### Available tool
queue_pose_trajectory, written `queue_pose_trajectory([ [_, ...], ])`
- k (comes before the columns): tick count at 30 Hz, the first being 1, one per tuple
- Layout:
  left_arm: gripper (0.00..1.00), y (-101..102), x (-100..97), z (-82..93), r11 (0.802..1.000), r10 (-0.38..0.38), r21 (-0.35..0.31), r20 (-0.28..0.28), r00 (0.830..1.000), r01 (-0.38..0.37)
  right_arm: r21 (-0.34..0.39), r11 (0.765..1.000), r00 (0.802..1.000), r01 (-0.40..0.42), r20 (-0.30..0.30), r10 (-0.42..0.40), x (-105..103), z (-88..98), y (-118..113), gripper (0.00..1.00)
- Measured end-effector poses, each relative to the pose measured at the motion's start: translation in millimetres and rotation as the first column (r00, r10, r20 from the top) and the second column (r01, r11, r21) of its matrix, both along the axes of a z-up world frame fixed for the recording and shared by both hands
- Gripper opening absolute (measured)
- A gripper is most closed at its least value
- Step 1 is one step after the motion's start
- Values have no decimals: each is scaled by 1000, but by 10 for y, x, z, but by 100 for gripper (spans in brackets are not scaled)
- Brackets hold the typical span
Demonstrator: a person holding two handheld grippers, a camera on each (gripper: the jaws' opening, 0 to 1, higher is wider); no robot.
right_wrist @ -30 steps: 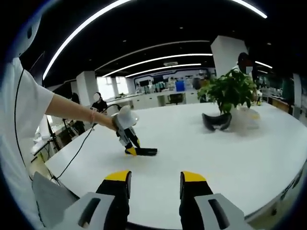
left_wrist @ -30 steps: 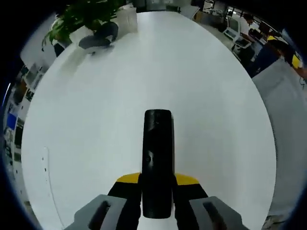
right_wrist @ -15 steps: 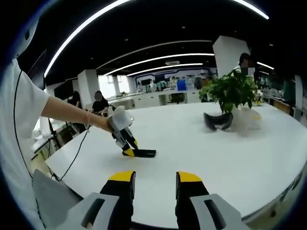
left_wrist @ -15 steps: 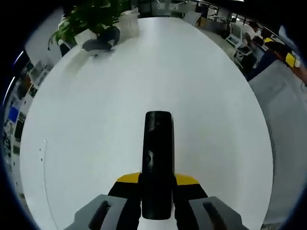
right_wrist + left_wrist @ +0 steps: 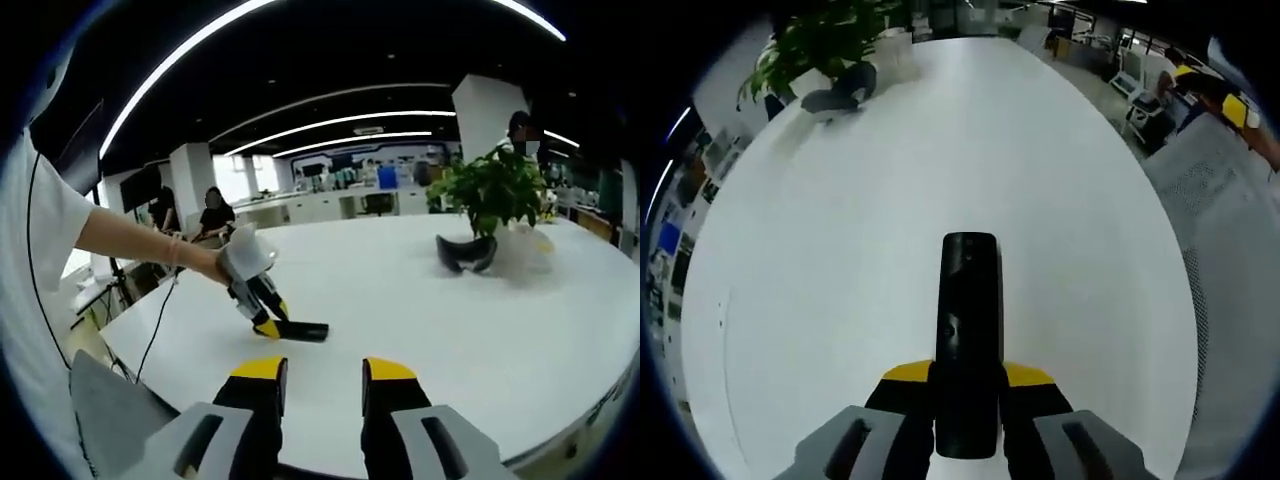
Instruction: Press the specified remote control buttons in sequence, fully releasing each button before pressing the next.
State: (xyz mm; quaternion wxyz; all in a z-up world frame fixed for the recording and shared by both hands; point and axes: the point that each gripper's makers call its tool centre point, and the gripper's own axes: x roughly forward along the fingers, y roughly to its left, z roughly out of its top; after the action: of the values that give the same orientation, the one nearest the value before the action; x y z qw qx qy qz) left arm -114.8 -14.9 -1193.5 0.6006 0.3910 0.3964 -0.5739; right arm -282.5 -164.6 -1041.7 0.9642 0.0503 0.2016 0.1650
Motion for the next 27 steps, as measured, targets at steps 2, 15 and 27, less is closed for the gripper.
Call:
queue_pose_trajectory([
  [2,24,3,-41,-1,1000,0,3,1,1000,0,2,1000,1000,-8,-3,8,-3,-7,32,27],
  [15,24,34,-276,-4,1000,24,20,0,1000,-24,-11,999,999,-52,-3,52,-2,5,132,25],
  [27,24,69,-598,-3,999,30,-21,-4,1000,-30,-22,996,996,-84,-12,84,-6,-15,201,23],
])
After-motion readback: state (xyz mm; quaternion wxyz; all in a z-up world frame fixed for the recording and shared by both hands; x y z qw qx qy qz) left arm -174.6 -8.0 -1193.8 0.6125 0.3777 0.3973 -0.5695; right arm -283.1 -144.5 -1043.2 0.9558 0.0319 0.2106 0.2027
